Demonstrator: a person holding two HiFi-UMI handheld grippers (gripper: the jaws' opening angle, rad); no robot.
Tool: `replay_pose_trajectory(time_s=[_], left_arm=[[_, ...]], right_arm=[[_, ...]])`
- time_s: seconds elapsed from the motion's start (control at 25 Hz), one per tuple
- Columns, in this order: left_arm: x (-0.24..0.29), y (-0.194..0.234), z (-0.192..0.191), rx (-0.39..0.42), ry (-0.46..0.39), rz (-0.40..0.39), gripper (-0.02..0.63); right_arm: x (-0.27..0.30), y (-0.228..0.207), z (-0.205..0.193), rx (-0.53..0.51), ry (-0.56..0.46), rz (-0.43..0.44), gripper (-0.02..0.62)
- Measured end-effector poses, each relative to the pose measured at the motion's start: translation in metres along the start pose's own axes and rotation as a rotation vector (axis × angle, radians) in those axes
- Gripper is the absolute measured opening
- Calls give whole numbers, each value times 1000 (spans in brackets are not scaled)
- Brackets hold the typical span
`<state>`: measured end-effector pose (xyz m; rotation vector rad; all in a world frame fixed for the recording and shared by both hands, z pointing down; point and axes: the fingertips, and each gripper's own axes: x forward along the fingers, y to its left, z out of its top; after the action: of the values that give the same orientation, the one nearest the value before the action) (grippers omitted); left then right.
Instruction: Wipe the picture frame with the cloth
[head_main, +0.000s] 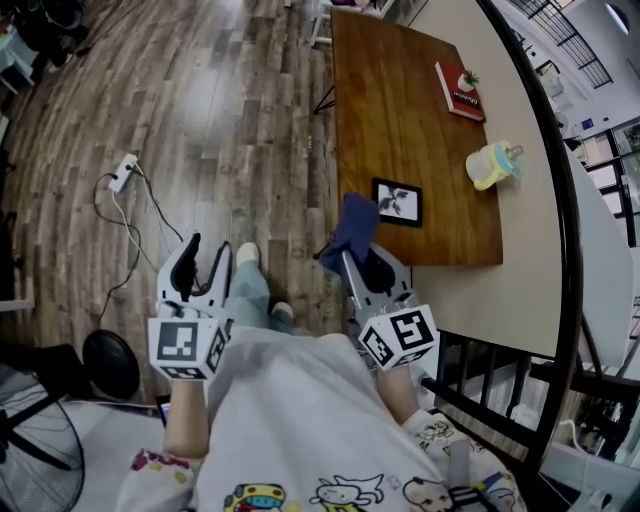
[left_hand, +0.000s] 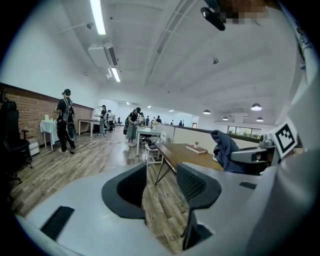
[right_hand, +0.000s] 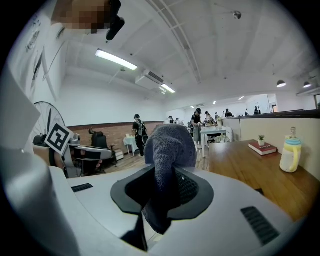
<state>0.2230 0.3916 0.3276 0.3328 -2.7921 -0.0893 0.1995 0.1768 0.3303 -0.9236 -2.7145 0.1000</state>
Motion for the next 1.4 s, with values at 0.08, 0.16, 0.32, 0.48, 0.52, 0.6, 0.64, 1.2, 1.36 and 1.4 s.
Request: replay_pose_trajectory(time_s=[0.08,0.16,0.32,0.48,0.52,0.6,0.64,1.2,1.36,1.4], left_arm=[[20,14,9,6,6,-13,167],[40,30,19,7,13,-28,169],[79,66,37,9,18,-42,170],[116,93,52,30,28,-67,173],[124,99,55,32,29,-72,173],[137,110,62,35,30,-82,176],[144,114,65,37,30,-88,176],[194,135,67,37,61,-184,179],[209,126,60,43,82,-222,179],[213,124,59,46,87,-229,179]], right_arm=[[23,-5,7,1,3,-12,69],[47,-11,15,-1,8,-26,69],[95,-26,35,-7,-1,-57,69],[131,-41,51,-6,-14,-94,69],[138,-44,54,-6,-16,-102,69],[152,-49,58,-3,-15,-119,69],[158,-52,59,-1,-12,-129,69],[182,-72,58,21,26,-254,69],[174,-87,51,36,37,-305,69],[173,-92,50,39,38,-316,70]])
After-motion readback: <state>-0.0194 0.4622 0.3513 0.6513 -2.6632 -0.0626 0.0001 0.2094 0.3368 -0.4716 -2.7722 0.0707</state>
